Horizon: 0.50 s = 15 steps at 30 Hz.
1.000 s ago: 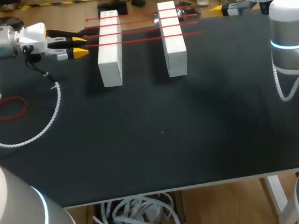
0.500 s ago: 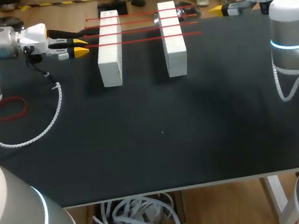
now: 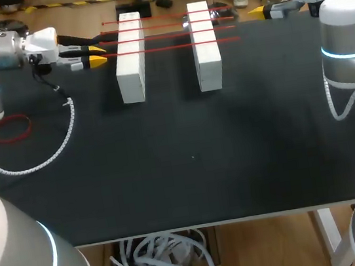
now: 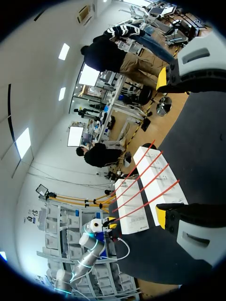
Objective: Grab the tape and strap the tape.
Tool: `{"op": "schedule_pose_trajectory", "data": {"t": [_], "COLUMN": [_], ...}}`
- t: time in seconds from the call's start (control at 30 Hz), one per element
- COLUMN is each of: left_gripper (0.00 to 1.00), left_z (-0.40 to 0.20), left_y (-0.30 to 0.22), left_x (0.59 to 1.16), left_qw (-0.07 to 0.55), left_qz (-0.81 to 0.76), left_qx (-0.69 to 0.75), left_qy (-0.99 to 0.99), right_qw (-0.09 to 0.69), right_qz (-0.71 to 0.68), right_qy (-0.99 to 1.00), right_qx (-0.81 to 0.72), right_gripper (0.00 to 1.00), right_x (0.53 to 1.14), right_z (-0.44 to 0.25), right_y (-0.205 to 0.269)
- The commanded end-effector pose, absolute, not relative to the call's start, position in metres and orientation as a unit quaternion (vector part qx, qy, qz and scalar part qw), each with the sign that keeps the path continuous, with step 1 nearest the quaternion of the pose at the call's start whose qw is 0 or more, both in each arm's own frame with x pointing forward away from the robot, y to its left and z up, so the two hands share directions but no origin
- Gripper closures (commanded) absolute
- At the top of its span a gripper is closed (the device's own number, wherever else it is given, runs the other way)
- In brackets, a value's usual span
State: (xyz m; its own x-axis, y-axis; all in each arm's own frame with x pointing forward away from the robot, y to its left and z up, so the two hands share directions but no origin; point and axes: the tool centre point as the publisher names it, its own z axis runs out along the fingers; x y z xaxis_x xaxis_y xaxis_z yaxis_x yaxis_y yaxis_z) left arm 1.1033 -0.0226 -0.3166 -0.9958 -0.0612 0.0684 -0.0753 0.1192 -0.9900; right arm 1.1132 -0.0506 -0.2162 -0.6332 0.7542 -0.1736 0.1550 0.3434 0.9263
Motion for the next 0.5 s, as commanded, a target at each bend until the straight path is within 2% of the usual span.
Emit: {"op": "schedule_pose_trajectory", "data": {"t": [0.03,0.5], "left_gripper": [0.83,0.89], "left_z": [-0.3188,-0.3183], "left_y": [-0.0238,-0.0244], "left_x": [1.1061,1.1056], "left_qw": [0.007,0.008], "left_qz": [0.664,0.665], "left_qx": [0.043,0.043], "left_qy": [-0.746,-0.745], "right_qw": [0.306,0.306], "right_qz": [0.488,0.488], "right_qy": [0.761,0.761], "right_qx": [0.299,0.299], "right_gripper": [0.00,0.00], "right_x": [1.1136,1.1136], "right_z": [-0.2158,-0.2158], "right_y": [-0.0505,-0.0505]}}
